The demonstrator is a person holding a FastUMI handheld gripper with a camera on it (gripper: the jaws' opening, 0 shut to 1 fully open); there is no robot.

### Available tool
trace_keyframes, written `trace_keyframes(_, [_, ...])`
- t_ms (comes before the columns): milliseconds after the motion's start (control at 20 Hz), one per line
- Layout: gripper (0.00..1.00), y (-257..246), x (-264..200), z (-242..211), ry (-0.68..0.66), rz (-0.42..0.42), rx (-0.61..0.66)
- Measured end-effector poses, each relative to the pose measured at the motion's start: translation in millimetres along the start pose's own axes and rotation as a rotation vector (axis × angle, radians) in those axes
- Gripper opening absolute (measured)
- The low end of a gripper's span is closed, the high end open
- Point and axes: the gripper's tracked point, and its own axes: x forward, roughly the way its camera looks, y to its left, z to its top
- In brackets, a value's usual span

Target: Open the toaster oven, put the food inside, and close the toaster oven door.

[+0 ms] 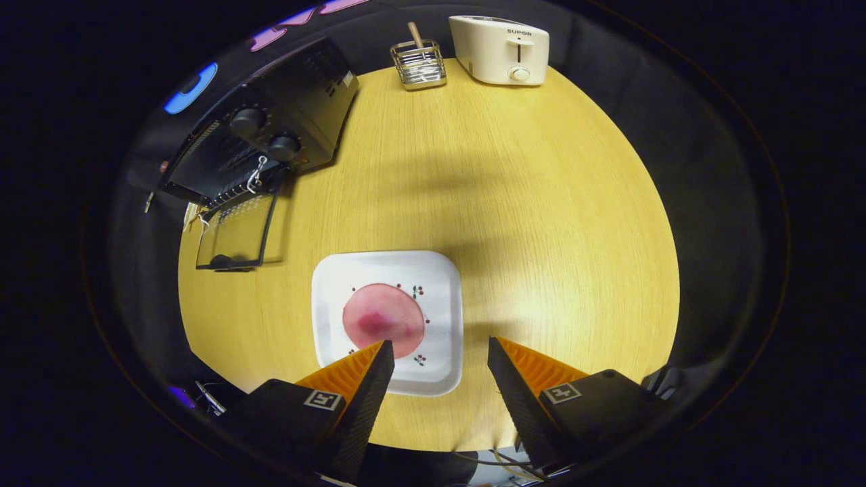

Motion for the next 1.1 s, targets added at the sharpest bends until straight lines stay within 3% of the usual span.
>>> trace_keyframes(150, [0.58,-2,18,4,0.020,0.005,0.004])
trace_keyframes(300, [0.57,-8,32,-1,0.056,-0.010,-0.053])
trace_keyframes(450, [0.16,-12,26,6,0.046,0.010,-0.044])
trace_keyframes(500, [0.16,-12,34,2,0.064,0.032,-0.030])
trace_keyframes(550, [0.08,-9,33,-1,0.086,0.072,-0.041])
trace_keyframes(650, [0.08,-9,31,2,0.085,0.129,-0.027])
trace_keyframes(850, [0.05,-1,20,0,0.064,0.284,0.149])
trace_keyframes(1100, [0.05,1,6,-15,0.033,0.384,0.337])
